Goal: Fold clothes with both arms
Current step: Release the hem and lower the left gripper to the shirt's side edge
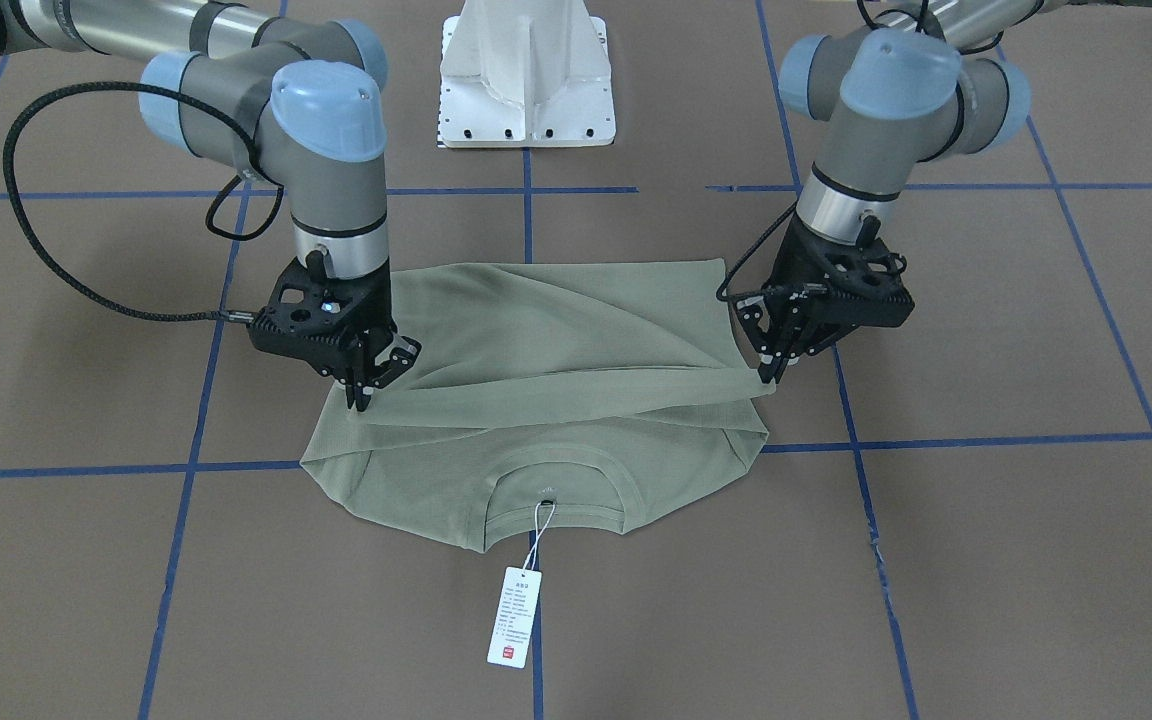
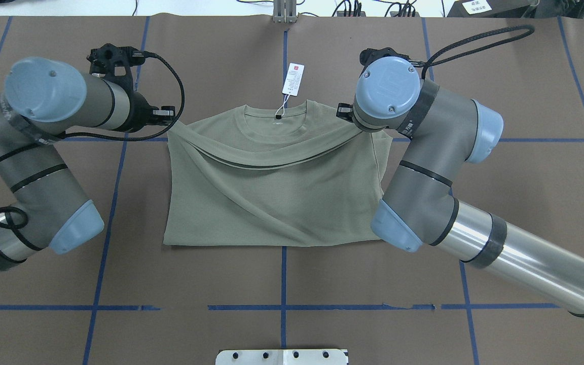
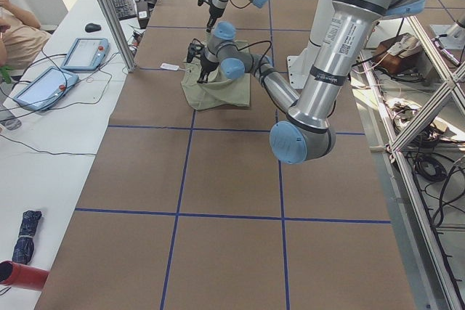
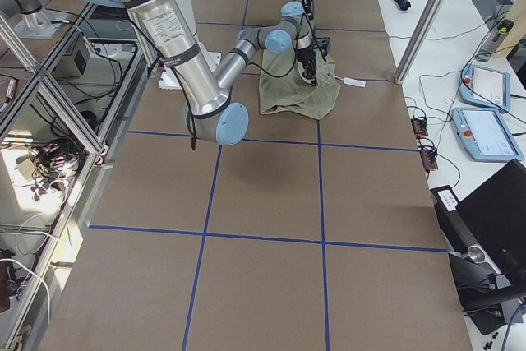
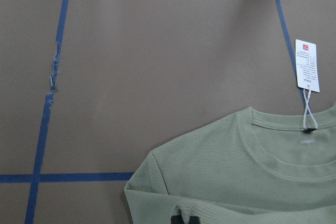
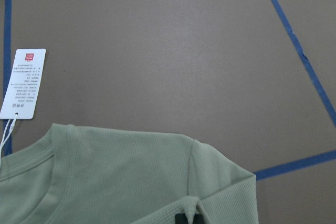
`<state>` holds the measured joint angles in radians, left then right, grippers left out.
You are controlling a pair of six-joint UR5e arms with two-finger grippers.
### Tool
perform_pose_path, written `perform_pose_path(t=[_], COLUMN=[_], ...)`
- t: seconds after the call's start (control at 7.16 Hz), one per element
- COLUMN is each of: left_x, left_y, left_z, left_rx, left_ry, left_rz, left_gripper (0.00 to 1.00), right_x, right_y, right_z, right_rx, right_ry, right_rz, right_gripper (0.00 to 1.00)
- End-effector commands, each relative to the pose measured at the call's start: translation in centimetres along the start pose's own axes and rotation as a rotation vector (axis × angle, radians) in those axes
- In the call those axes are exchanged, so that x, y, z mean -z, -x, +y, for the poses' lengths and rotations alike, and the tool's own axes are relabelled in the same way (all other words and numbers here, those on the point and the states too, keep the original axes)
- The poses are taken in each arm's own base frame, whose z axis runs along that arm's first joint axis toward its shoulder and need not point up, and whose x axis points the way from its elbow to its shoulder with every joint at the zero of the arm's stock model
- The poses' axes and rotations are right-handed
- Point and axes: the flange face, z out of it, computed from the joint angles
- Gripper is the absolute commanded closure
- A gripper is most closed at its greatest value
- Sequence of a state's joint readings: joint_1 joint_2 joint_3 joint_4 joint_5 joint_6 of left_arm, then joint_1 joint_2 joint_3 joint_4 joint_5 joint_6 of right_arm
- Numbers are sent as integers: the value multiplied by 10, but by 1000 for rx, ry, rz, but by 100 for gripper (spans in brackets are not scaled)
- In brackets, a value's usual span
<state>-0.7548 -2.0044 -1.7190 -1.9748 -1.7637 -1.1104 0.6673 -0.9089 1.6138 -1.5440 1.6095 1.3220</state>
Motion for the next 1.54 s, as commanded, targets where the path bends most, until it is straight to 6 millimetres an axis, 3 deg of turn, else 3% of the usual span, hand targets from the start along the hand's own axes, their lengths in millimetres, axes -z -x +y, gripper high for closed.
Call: perform_pose_path(t=[0.0,0.28,0.56,0.7,0.84,0.98,1.12,1.4], left_x=[-17,-24,-51,-53,-51,-44,-25,14], left_y=[10,13,15,15,13,10,0,11], left_z=[-23,-25,-28,-26,-27,-27,-25,7], left_rx=[-14,-11,-8,-22,-102,-151,-163,-168], left_ry=[-36,-33,-13,-8,-11,-18,-30,20], left_rz=[-25,-37,-71,-70,-62,-29,8,103], left_gripper=[100,100,100,96,1,0,0,0], right_x=[-21,-26,-50,-51,-56,-48,-37,-11], right_y=[-5,-16,-23,-24,-22,-17,-15,-31], right_z=[-48,-65,-63,-62,-54,-55,-52,-52], right_rx=[14,35,47,57,72,90,129,223], right_ry=[7,14,31,33,36,39,78,111], right_rz=[-22,-6,36,39,44,23,-13,-86], right_gripper=[100,100,100,100,2,0,0,0])
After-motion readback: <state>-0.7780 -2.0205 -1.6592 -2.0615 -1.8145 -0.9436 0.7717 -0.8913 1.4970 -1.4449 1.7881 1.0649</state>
